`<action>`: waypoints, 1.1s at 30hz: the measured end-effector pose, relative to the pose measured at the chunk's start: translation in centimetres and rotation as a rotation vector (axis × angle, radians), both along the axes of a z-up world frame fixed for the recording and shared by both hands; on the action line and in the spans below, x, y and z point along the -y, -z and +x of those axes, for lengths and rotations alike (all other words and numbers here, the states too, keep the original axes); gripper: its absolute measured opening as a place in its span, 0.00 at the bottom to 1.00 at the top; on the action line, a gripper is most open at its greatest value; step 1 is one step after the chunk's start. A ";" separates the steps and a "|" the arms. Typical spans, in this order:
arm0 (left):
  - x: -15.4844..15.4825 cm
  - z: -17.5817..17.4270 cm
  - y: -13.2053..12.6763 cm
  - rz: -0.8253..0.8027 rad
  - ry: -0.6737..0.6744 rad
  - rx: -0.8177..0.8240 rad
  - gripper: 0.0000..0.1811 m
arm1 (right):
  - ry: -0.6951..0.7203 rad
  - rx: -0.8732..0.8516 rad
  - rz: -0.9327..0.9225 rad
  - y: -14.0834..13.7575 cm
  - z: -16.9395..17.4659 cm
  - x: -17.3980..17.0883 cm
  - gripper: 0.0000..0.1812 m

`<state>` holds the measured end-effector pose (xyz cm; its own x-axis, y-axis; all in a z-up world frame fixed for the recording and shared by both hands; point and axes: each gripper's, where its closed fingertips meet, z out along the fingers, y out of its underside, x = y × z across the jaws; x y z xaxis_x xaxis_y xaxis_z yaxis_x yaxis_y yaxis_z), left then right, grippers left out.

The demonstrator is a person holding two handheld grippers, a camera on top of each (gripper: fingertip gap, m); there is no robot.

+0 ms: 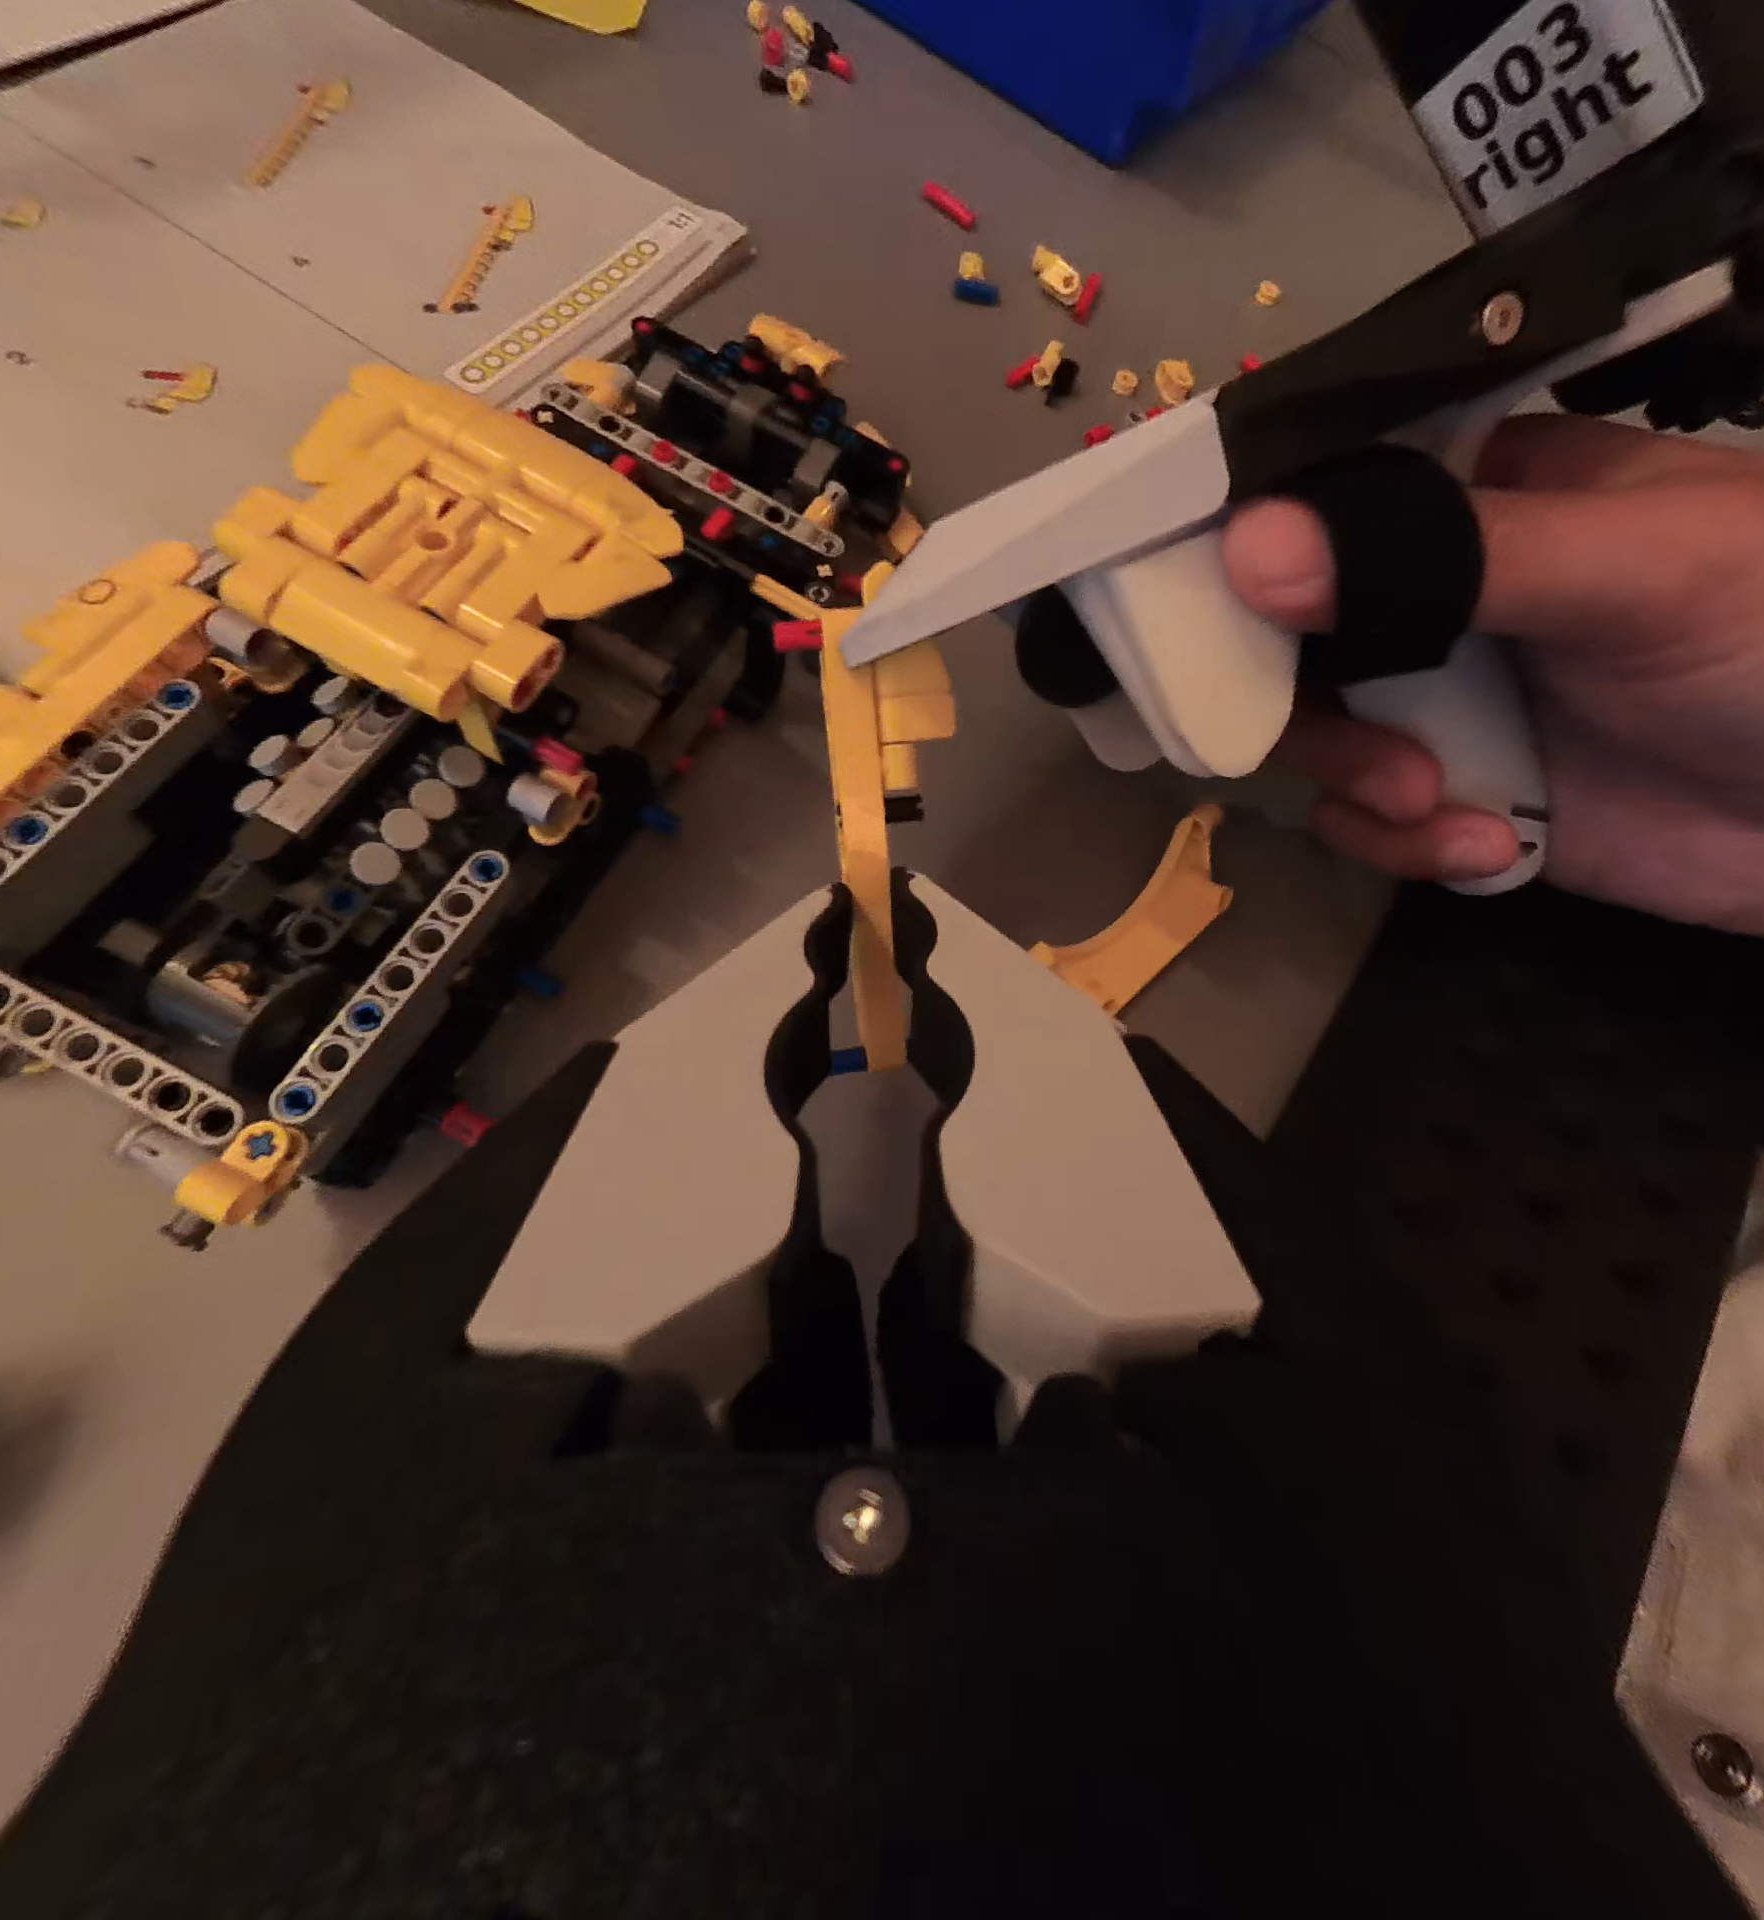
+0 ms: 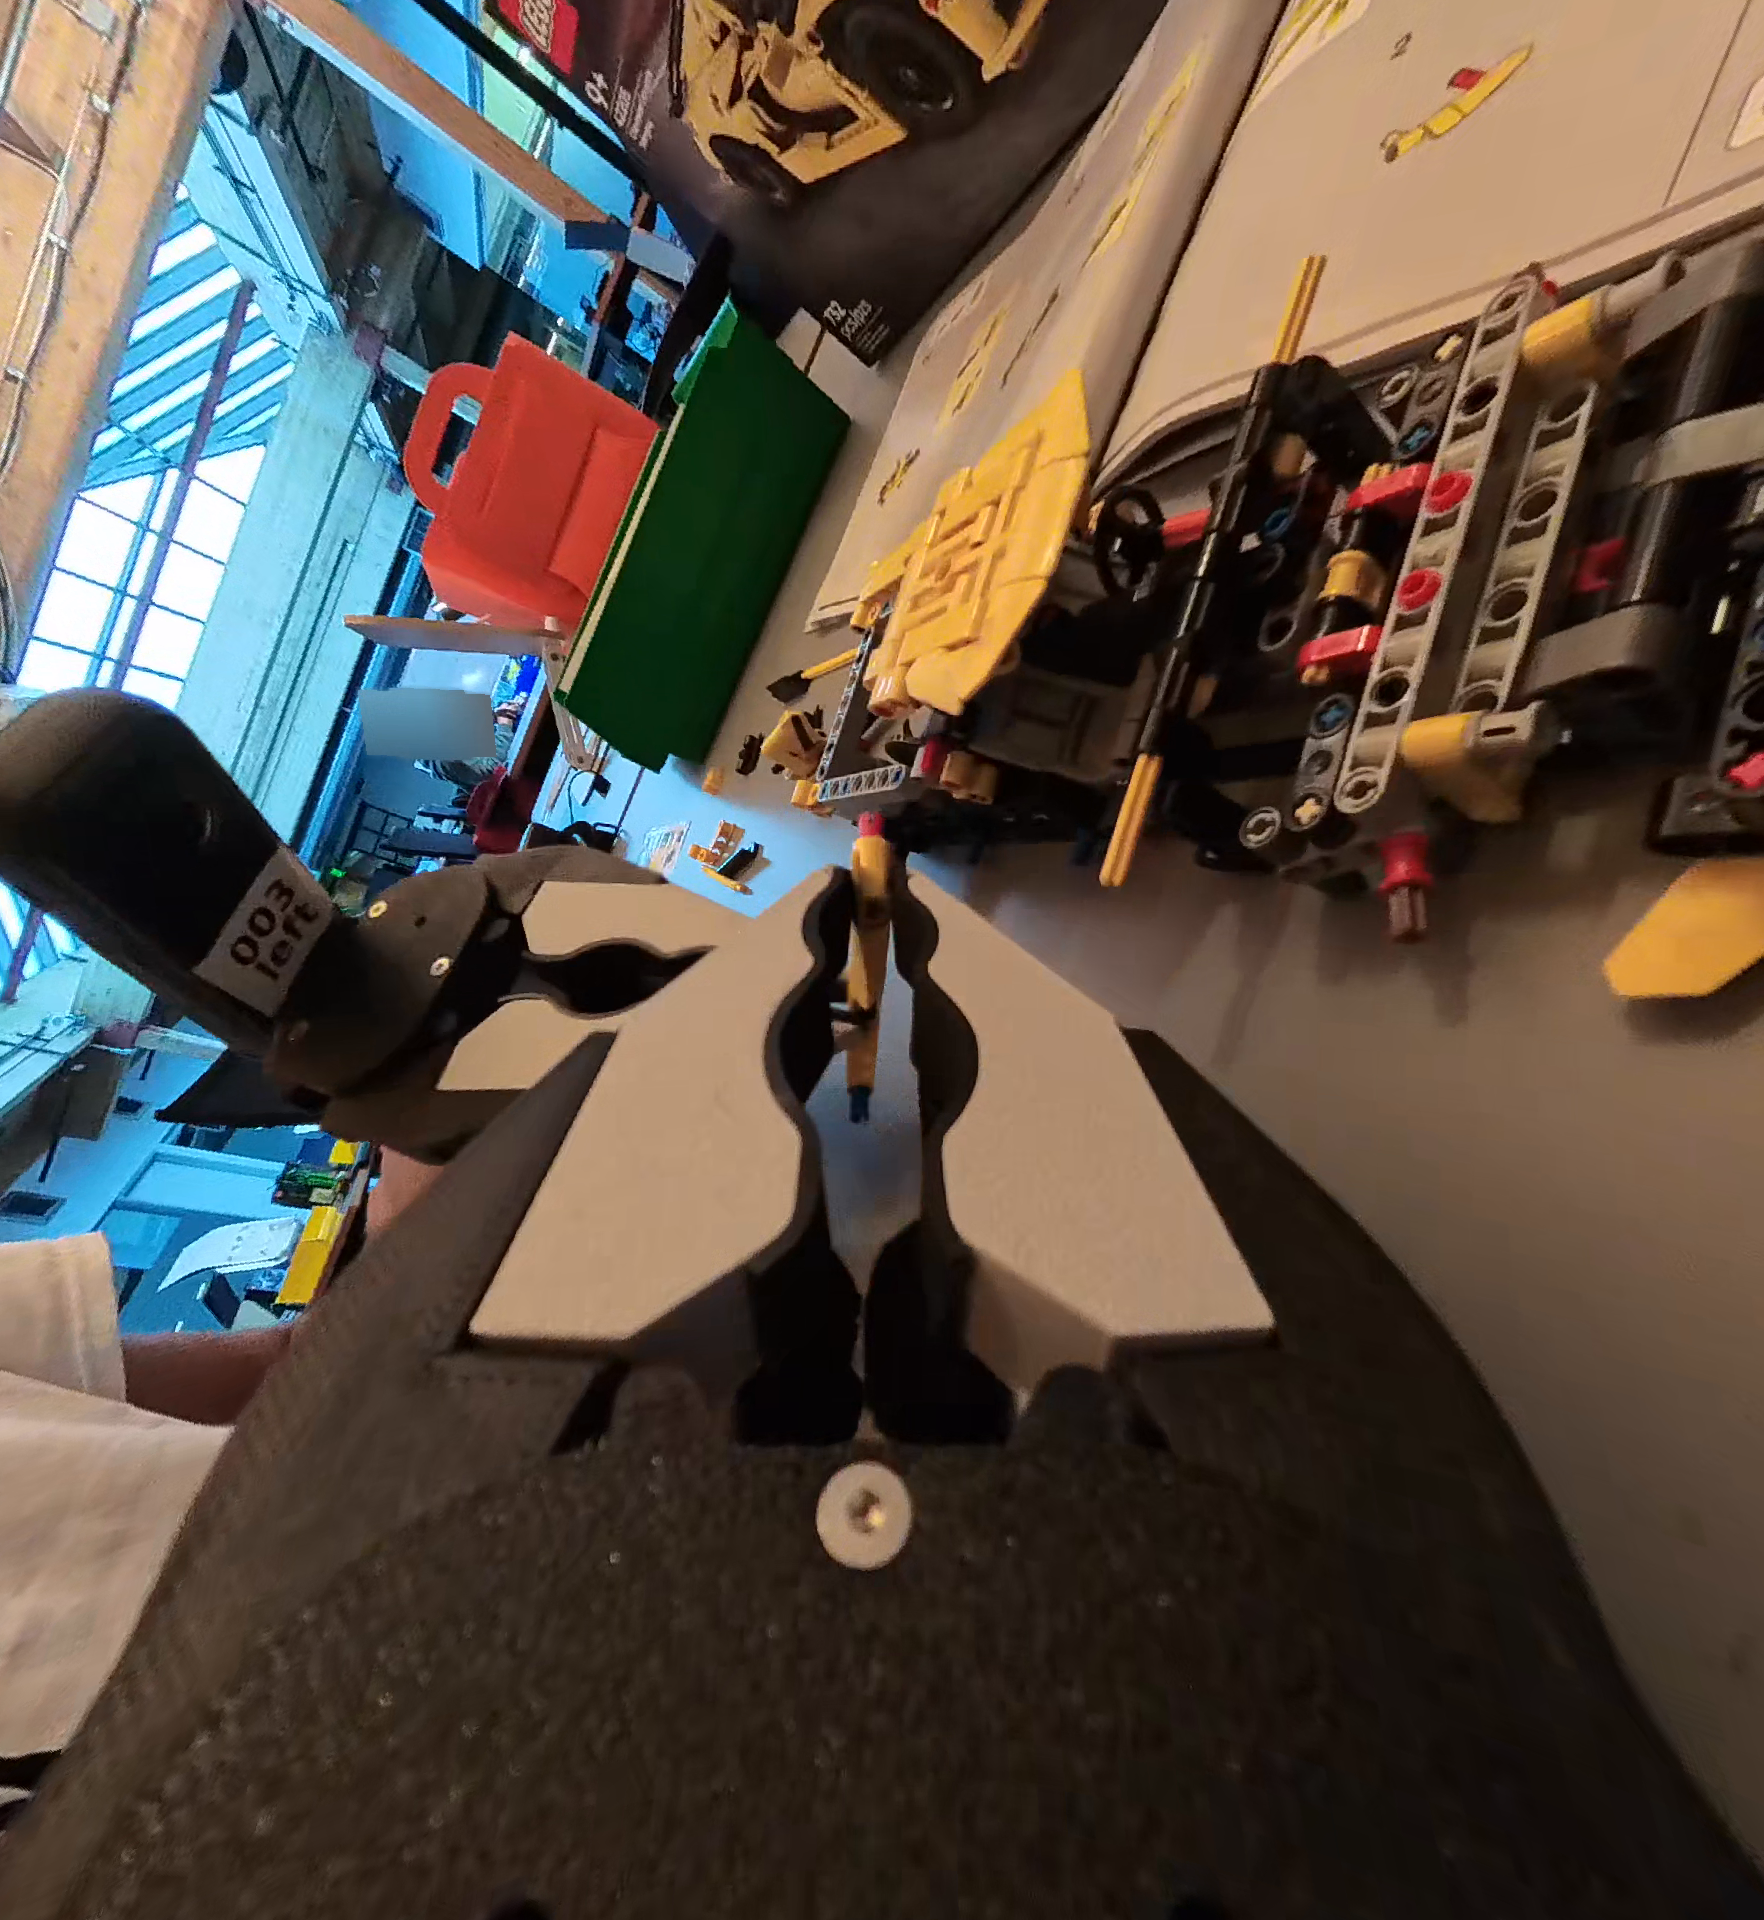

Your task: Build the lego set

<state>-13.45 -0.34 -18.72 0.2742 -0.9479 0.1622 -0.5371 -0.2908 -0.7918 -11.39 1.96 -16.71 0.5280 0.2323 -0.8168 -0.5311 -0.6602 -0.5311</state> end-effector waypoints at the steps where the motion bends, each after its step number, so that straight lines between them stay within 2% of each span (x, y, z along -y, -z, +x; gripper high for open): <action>1: 0.2 0.0 0.1 -0.015 0.014 -0.009 0.04 | -0.010 -0.005 -0.009 0.1 0.0 0.1 0.03; 3: 0.3 -0.5 0.8 -0.064 0.045 -0.072 0.04 | -0.051 0.040 -0.011 0.6 -0.2 0.3 0.04; 5: 0.4 -1.6 2.1 -0.116 0.101 -0.204 0.04 | -0.038 0.129 0.053 0.3 1.0 0.2 0.11; 6: 0.1 -2.2 2.7 -0.103 0.114 -0.275 0.04 | -0.024 0.197 0.087 0.1 2.0 0.0 0.15; 9: 0.8 -3.0 3.6 -0.097 0.198 -0.410 0.04 | 0.048 0.477 0.160 0.2 6.1 -0.7 0.19; 13: 1.2 -3.1 4.3 -0.061 0.272 -0.521 0.04 | 0.140 0.651 0.169 0.0 11.0 -1.7 0.20; 16: 0.8 -2.6 4.3 -0.035 0.268 -0.528 0.04 | 0.215 0.744 0.137 0.0 14.8 -2.9 0.25; 18: 0.6 -2.3 4.3 -0.024 0.253 -0.519 0.06 | 0.214 0.780 0.079 0.8 16.4 -3.9 0.29; 20: 0.6 -2.3 4.1 -0.033 0.248 -0.501 0.14 | 0.186 0.797 -0.002 2.2 17.5 -5.0 0.32; 26: -0.5 -2.2 0.4 -0.048 0.219 -0.349 0.15 | 0.121 0.761 -0.119 4.9 17.8 -7.7 0.34; 33: -1.9 -2.1 -2.3 -0.090 0.181 -0.223 0.12 | 0.162 0.688 -0.115 4.9 18.1 -8.8 0.30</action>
<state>-15.59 1.58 -16.46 0.1400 -0.9691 0.2029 -0.7448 -0.2381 -0.6234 6.75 10.79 -21.60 0.9527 0.0402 -0.3012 -0.1968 -0.6733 -0.7126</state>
